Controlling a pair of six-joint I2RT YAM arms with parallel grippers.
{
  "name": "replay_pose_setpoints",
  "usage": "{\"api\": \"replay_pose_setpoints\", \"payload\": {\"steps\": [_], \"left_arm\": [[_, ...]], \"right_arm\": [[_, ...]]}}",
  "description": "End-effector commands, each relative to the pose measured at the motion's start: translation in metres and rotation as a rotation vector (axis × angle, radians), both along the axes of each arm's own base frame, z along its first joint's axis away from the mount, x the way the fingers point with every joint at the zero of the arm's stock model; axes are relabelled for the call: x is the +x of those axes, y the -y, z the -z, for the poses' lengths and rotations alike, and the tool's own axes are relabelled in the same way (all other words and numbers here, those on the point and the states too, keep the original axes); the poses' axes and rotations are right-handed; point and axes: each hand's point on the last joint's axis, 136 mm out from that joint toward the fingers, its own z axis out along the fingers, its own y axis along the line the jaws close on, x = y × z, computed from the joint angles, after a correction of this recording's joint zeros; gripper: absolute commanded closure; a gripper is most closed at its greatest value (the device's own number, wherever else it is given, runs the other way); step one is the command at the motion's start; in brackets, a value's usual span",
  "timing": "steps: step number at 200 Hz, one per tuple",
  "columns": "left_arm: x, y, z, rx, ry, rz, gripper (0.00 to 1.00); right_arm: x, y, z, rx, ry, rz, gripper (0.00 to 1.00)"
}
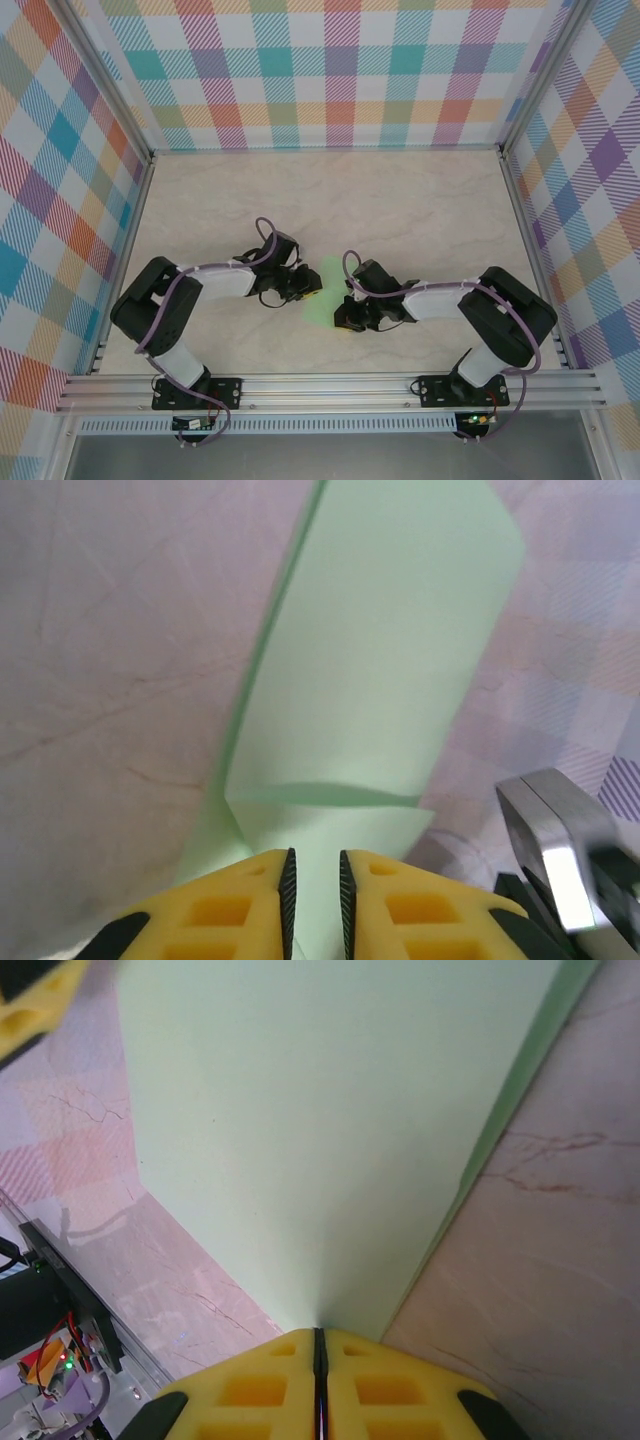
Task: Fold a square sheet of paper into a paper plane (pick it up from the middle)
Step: Fold the triangle a second time at the center of the table.
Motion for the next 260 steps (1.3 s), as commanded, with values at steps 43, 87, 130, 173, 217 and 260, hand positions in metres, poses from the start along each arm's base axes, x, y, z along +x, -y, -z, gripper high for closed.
{"api": "replay_pose_setpoints", "payload": {"steps": [43,87,130,173,217,260], "left_arm": [[-0.038,0.023,-0.018,-0.017,0.060,0.171,0.83],[-0.044,0.037,-0.002,-0.049,0.027,0.193,0.85],[-0.043,0.034,0.023,0.002,-0.007,0.181,0.87],[-0.041,0.024,0.036,0.067,0.006,0.163,0.89],[-0.031,0.016,0.039,0.078,0.009,0.147,0.88],[-0.016,0.010,0.030,0.062,0.022,0.120,0.87]], "right_arm": [[-0.012,0.013,0.018,-0.101,-0.065,-0.025,0.90],[-0.014,0.016,0.021,-0.117,-0.072,-0.028,0.90],[-0.016,0.019,0.023,-0.133,-0.076,-0.030,0.91],[-0.017,0.028,0.032,-0.202,-0.096,-0.027,0.93],[-0.019,0.031,0.035,-0.221,-0.103,-0.032,0.93],[-0.021,0.034,0.036,-0.228,-0.107,-0.034,0.94]]}}
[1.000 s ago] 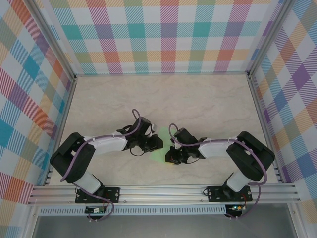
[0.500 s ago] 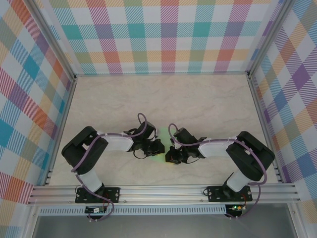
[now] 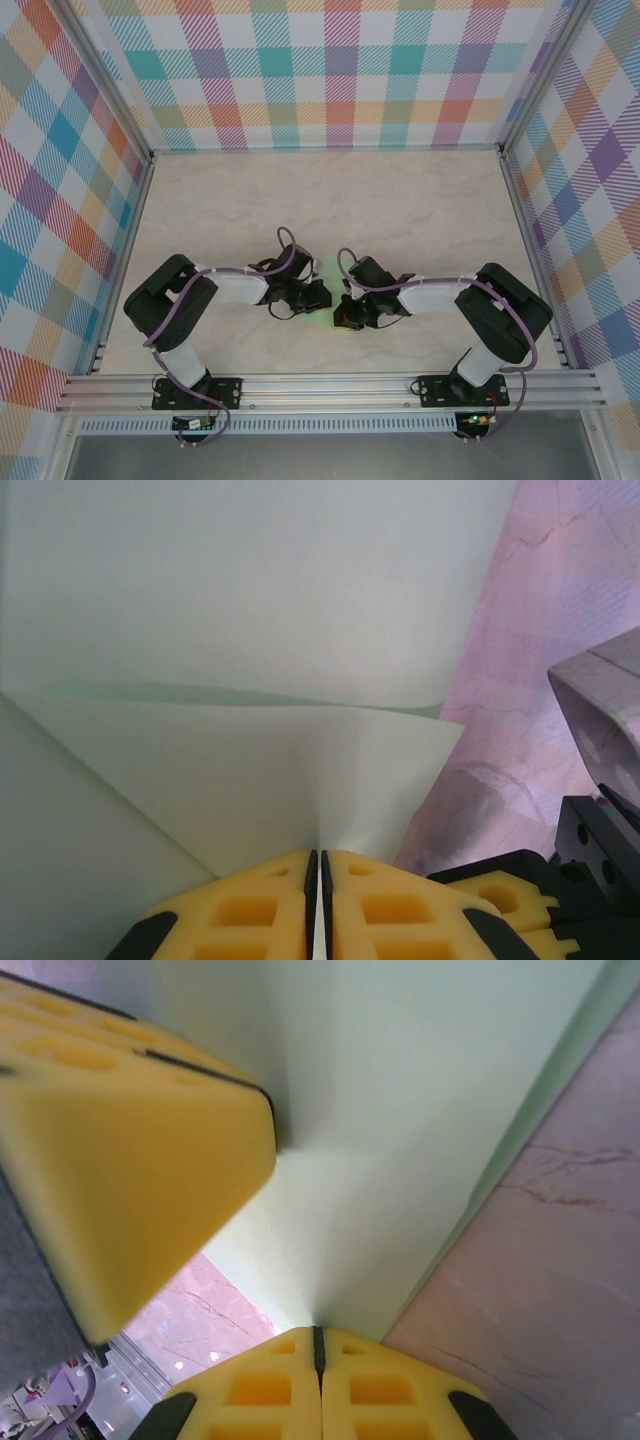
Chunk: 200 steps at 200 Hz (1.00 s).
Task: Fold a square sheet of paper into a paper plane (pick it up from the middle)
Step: Fold the triangle a second time at the center of the table.
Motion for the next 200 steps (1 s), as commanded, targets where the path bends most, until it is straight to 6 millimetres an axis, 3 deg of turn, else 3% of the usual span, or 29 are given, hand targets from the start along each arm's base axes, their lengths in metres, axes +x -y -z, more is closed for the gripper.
{"api": "replay_pose_setpoints", "payload": {"steps": [1,108,134,170,200], "left_arm": [[0.015,-0.014,0.007,0.046,0.022,-0.039,0.87],[0.062,-0.049,-0.004,0.068,0.027,-0.117,0.85],[0.064,-0.048,-0.024,0.029,0.053,-0.123,0.84],[0.057,-0.043,-0.060,-0.037,0.106,-0.131,0.82],[0.044,-0.030,-0.070,-0.062,0.117,-0.084,0.82]], "right_arm": [[-0.021,0.034,0.035,-0.177,-0.080,0.002,0.94],[-0.020,0.031,0.031,-0.165,-0.078,-0.005,0.93],[-0.016,0.025,0.024,-0.141,-0.064,-0.003,0.92],[0.002,0.008,-0.006,-0.068,0.003,0.022,0.84],[0.024,0.007,-0.037,-0.030,0.108,0.110,0.71]]}}
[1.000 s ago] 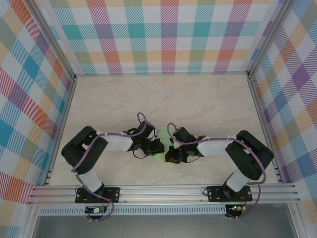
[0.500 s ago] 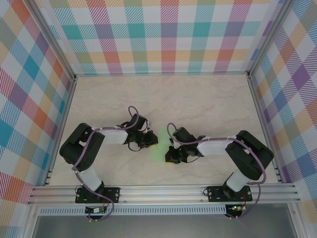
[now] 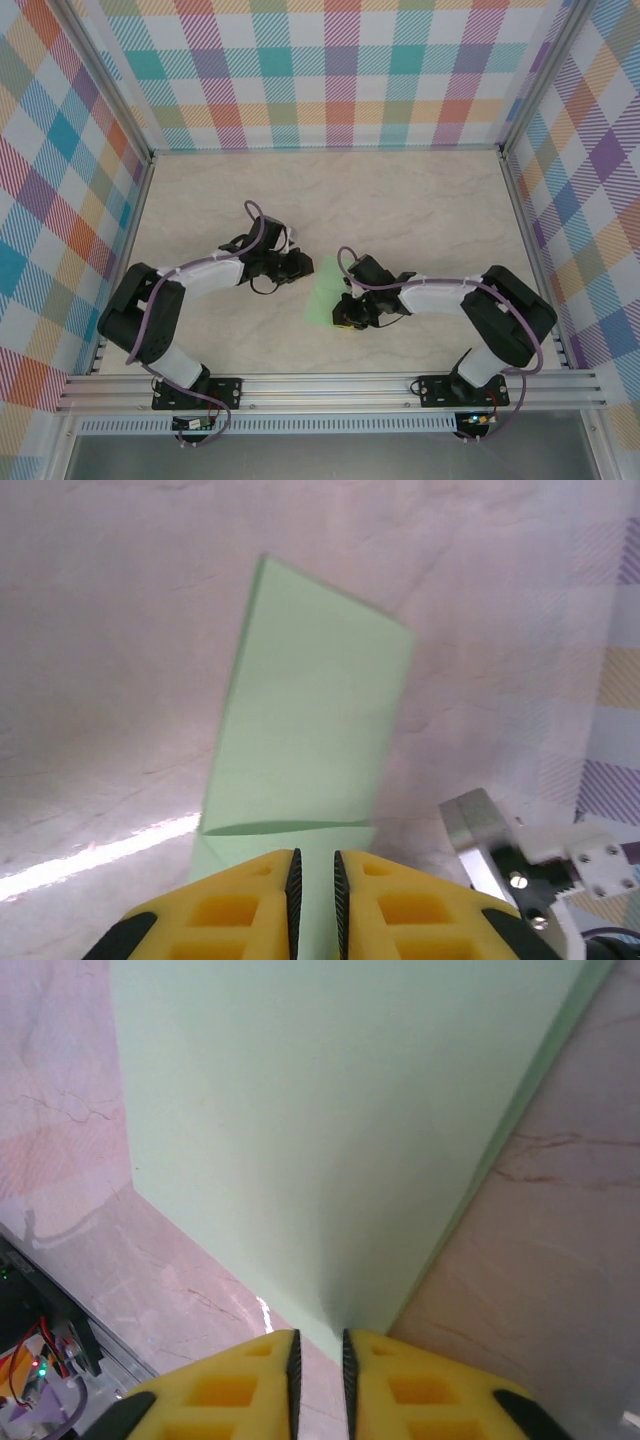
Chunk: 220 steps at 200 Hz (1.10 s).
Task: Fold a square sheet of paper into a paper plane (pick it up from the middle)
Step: Fold the triangle a second time at the center of the table, then turn over the paper at the center of the table.
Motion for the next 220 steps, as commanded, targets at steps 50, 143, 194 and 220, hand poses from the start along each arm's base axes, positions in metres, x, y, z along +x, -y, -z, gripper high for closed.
{"api": "replay_pose_setpoints", "payload": {"steps": [50,143,194,220], "left_arm": [[-0.025,0.025,0.021,0.008,-0.070,0.069,0.83],[-0.026,0.021,0.046,0.068,-0.110,0.070,0.85],[-0.027,0.022,0.055,0.071,-0.131,0.076,0.85],[-0.028,0.022,0.060,0.078,-0.140,0.076,0.85]], "right_arm": [[0.042,0.035,-0.016,-0.037,0.058,0.336,0.55],[0.056,0.020,-0.009,0.028,0.028,0.380,0.59],[0.059,0.016,-0.006,0.052,0.021,0.373,0.61],[0.059,0.019,-0.002,0.038,0.014,0.379,0.61]]}}
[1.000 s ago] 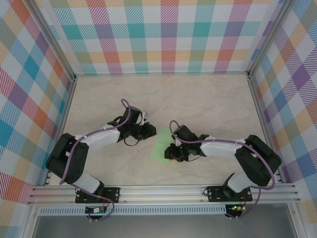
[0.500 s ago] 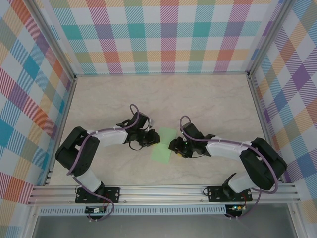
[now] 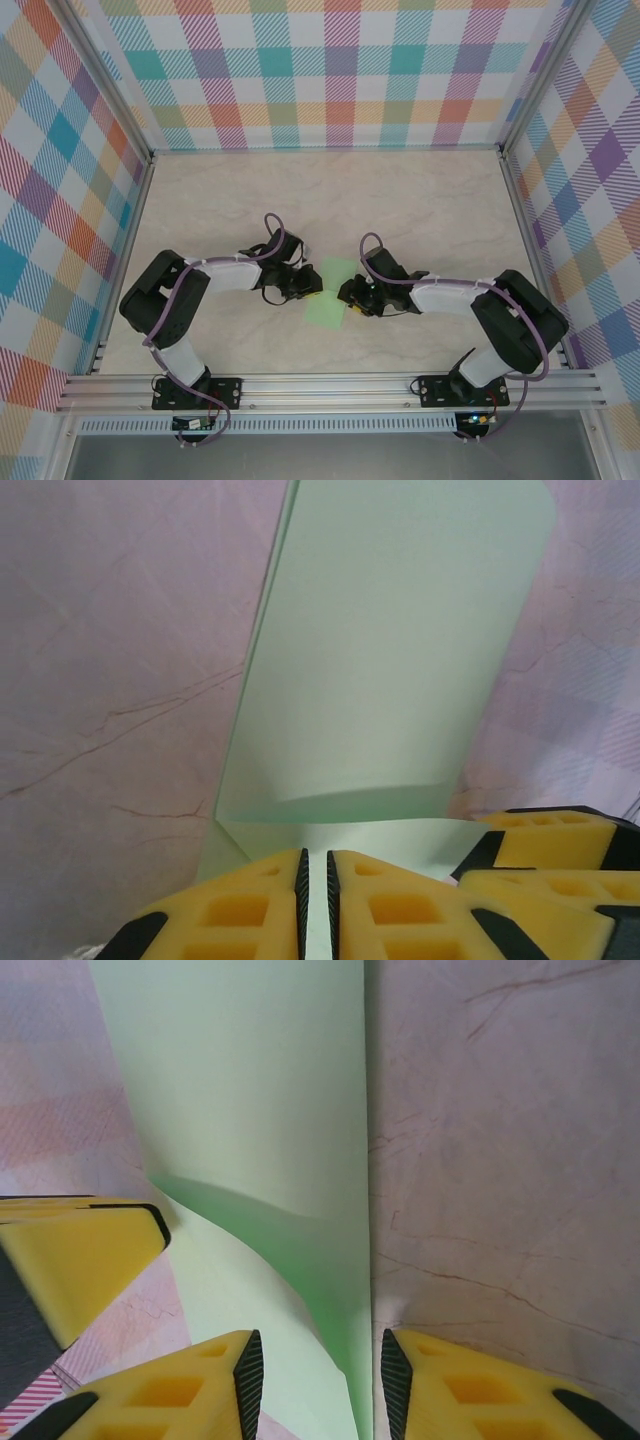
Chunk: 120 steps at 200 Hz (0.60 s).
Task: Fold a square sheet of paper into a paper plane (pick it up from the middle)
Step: Turn over the paper at the center of the table.
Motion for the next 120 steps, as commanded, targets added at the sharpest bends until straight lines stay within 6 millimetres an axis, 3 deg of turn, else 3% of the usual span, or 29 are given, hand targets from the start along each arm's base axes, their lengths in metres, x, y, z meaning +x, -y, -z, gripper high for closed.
{"api": "replay_pose_setpoints", "payload": {"steps": [1,54,120], "left_arm": [[0.001,0.004,0.002,-0.006,0.005,0.012,0.85],[-0.001,0.002,0.010,0.005,-0.008,0.012,0.86],[-0.004,0.000,0.012,0.011,-0.012,0.010,0.86]], "right_arm": [[0.004,-0.002,0.001,0.017,-0.007,0.012,0.61],[0.005,-0.005,0.009,0.028,-0.033,0.013,0.64],[0.009,-0.009,0.004,0.056,-0.015,0.013,0.67]]}}
